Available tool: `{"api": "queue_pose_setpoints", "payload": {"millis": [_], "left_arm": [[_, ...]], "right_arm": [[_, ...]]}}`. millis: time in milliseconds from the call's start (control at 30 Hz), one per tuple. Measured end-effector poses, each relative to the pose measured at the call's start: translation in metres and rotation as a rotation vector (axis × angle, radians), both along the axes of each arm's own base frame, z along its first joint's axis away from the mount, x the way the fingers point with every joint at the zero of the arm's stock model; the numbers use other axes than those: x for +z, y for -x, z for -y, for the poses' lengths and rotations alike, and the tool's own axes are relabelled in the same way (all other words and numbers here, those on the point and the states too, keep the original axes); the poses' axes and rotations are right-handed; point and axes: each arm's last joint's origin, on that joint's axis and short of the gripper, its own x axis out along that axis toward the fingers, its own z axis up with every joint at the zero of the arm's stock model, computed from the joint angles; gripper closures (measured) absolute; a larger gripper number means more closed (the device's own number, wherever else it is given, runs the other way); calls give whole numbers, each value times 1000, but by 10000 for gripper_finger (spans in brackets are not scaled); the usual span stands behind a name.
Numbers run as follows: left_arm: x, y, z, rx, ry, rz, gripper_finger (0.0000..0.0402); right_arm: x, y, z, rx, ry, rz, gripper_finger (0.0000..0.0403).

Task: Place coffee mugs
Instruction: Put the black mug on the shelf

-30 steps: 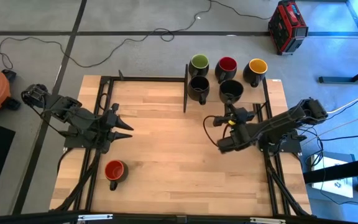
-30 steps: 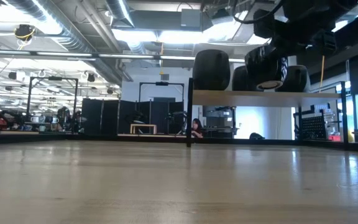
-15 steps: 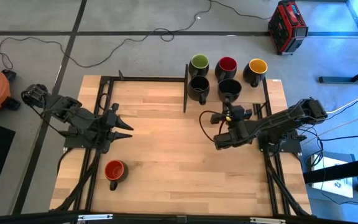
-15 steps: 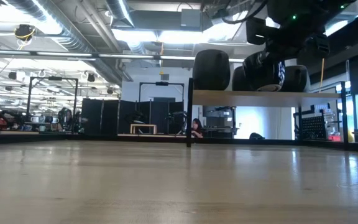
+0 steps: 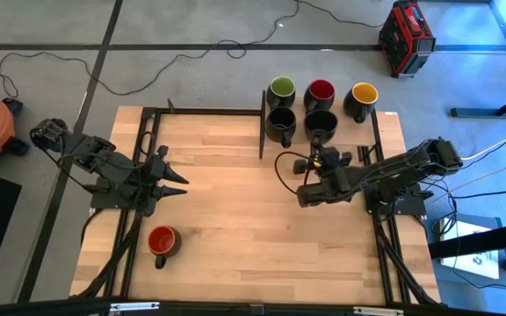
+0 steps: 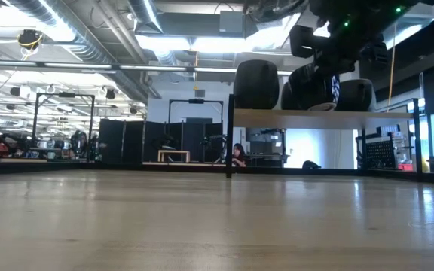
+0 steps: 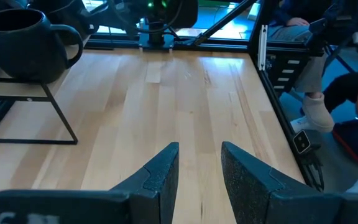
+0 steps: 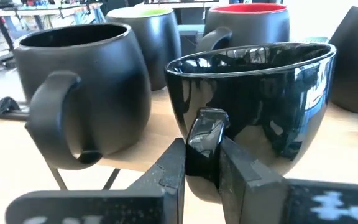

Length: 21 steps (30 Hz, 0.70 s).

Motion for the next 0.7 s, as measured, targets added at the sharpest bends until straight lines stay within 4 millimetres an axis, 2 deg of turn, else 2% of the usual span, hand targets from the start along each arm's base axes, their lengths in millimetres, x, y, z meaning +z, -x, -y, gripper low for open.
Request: {"api": "queue_pose_setpoints", "payload": {"millis": [700], "left_arm": [[0,0,0,-4,-7,0,287]], "right_arm": [[2,-12,-3,38,-27,43,370]]}}
